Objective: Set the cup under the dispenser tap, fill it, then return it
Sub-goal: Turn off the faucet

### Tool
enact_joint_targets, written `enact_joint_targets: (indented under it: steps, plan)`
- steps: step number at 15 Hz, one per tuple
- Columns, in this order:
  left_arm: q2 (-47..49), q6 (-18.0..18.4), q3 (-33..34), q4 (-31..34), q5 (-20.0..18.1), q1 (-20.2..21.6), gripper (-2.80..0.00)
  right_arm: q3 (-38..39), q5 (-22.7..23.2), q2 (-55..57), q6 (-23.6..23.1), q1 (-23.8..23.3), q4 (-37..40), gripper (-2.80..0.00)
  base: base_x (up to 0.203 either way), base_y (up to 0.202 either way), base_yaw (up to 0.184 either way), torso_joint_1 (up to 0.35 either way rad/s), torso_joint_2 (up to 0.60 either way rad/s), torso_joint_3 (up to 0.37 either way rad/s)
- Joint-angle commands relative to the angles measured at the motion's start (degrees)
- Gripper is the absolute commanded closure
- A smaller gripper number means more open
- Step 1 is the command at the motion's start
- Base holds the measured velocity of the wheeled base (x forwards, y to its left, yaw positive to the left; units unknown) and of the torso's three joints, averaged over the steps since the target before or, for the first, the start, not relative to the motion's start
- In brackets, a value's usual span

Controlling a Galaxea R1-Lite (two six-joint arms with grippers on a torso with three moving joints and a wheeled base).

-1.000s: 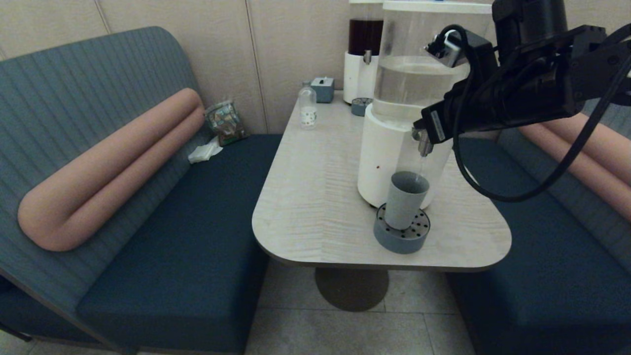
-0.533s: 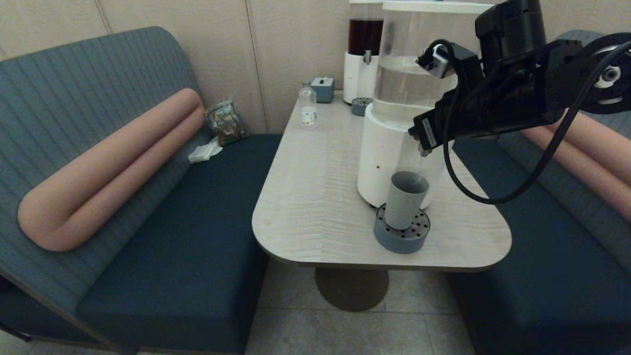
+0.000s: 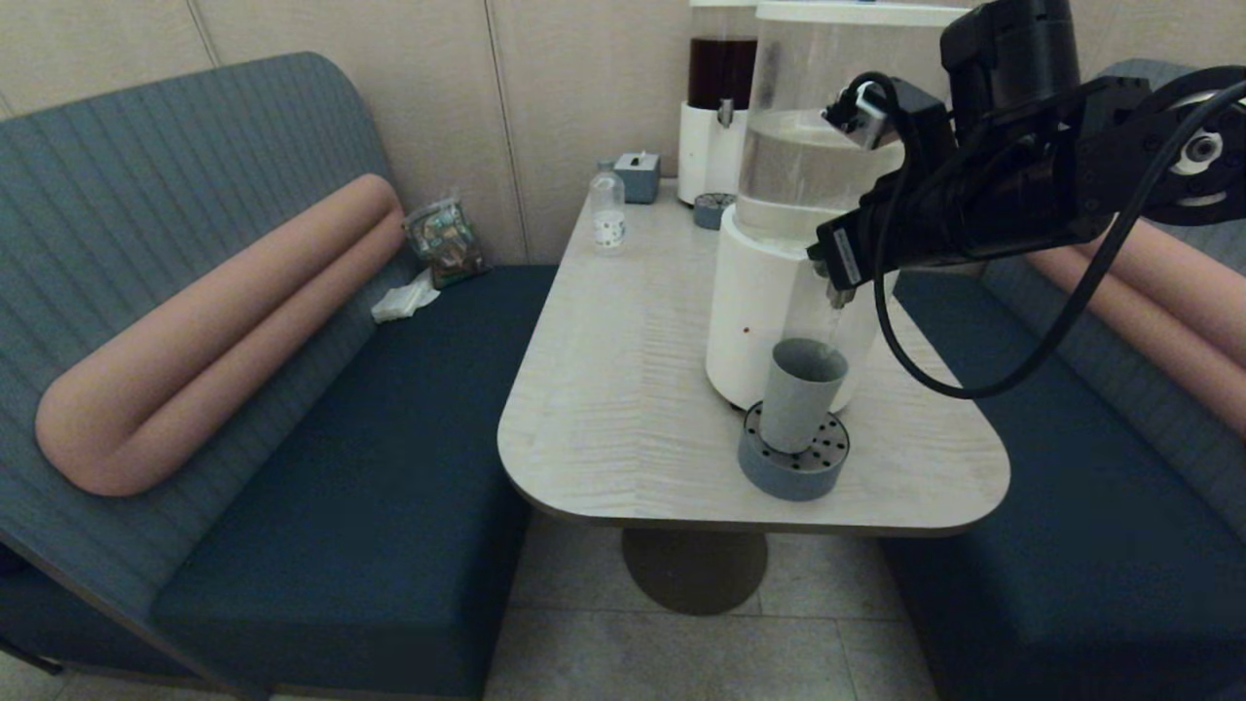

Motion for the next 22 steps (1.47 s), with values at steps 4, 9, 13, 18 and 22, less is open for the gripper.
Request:
enact_joint_targets:
  steps: [4, 9, 13, 18, 22]
  plan:
    - [0.0, 0.0, 0.0, 0.0, 0.0, 0.0, 0.0, 0.0, -1.2, 0.3, -0.4, -0.2, -0.7, 0.0, 0.0, 0.0, 0.0, 0.0, 0.0, 0.0]
    - [0.0, 0.0, 0.0, 0.0, 0.0, 0.0, 0.0, 0.0, -1.2, 0.9, -0.4, -1.0, -0.7, 0.0, 0.0, 0.0, 0.0, 0.0, 0.0, 0.0]
    - [0.0, 0.0, 0.0, 0.0, 0.0, 0.0, 0.0, 0.0, -1.2, 1.0, -0.4, -1.3, -0.8, 0.0, 0.0, 0.0, 0.0, 0.0, 0.0, 0.0]
    - [0.0, 0.0, 0.0, 0.0, 0.0, 0.0, 0.0, 0.0, -1.2, 1.2, -0.4, -2.6, -1.5, 0.0, 0.0, 0.0, 0.0, 0.0, 0.0, 0.0]
    - [0.0, 0.0, 0.0, 0.0, 0.0, 0.0, 0.0, 0.0, -0.9, 0.8, -0.4, -3.5, -1.6, 0.0, 0.0, 0.0, 0.0, 0.0, 0.0, 0.0]
